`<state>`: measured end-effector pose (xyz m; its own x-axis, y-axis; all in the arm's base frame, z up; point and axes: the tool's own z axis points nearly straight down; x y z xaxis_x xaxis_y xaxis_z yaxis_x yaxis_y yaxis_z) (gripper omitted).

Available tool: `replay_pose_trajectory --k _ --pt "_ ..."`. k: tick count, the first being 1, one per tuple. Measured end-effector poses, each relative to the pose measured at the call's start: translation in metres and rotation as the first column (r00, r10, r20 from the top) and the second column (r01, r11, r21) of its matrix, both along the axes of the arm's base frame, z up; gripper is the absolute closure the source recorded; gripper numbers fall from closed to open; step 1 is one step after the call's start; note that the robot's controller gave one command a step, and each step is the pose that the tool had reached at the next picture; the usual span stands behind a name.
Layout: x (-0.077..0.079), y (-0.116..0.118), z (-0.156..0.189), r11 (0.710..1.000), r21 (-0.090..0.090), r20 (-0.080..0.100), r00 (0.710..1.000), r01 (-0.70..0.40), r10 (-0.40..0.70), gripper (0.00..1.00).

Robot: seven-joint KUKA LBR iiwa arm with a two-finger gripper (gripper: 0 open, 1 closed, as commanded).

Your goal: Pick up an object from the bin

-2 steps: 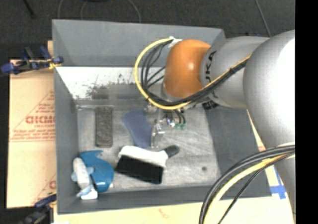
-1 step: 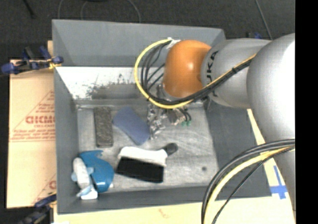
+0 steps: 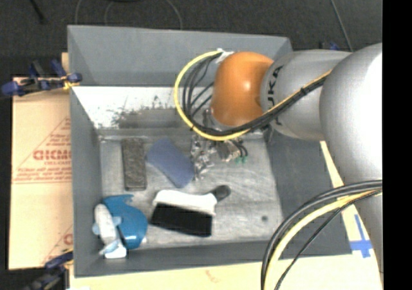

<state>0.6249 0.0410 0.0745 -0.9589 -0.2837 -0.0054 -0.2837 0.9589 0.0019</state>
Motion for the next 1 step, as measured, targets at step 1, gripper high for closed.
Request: replay_pose_trajectory --k 1 --pt "-0.0005 -0.0001 0.0027 1.000 0.000 0.001 1.000 0.000 0.000 1.00"
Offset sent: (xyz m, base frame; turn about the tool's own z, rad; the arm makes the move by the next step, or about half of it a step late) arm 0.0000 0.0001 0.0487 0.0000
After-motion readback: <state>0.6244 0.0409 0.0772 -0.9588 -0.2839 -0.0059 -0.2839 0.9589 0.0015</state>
